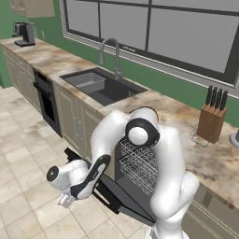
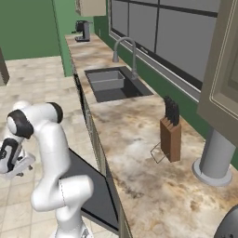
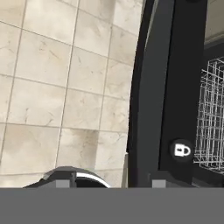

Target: Open the dishwasher door and pull out the top rack.

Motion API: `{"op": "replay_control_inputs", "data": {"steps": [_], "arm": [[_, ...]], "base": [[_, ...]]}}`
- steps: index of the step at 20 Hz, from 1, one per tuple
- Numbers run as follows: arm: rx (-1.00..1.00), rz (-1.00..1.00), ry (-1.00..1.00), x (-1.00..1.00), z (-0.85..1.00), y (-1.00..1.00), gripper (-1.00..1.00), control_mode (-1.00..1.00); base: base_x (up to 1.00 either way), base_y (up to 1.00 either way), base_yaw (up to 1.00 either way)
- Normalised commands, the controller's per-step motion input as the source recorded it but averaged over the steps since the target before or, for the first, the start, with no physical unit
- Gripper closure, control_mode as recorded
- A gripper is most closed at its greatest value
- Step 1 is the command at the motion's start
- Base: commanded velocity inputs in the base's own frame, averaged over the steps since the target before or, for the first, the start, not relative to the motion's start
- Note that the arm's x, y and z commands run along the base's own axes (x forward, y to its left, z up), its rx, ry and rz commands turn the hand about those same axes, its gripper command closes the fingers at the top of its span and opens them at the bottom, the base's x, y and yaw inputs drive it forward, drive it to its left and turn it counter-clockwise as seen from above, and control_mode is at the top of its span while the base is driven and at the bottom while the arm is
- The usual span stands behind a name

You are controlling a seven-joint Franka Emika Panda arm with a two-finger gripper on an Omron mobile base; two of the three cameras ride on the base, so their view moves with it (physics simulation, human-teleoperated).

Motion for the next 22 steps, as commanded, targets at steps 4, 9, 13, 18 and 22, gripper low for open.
{"op": "replay_control_inputs", "data": {"steps": [4,9,13,18,22], "arm": [[0.11,-0.04,0.17,0.08,1.00,-0.73,-1.00,-1.00],[0.02,-0.19,0.19,0.33,0.99,-0.99,-1.00,-1.00],[0.00,-0.37,0.19,0.18,0.84,-0.76,-1.00,-1.00],[-0.05,-0.59,0.15,0.01,0.12,-0.26,-1.00,-1.00],[-0.14,-0.56,0.00,0.03,-0.42,-0.01,-1.00,-1.00]], "base": [[0.00,0.00,0.00],[0.00,0.00,0.00],[0.00,0.00,0.00],[0.00,0.00,0.00],[0.00,0.00,0.00]]}}
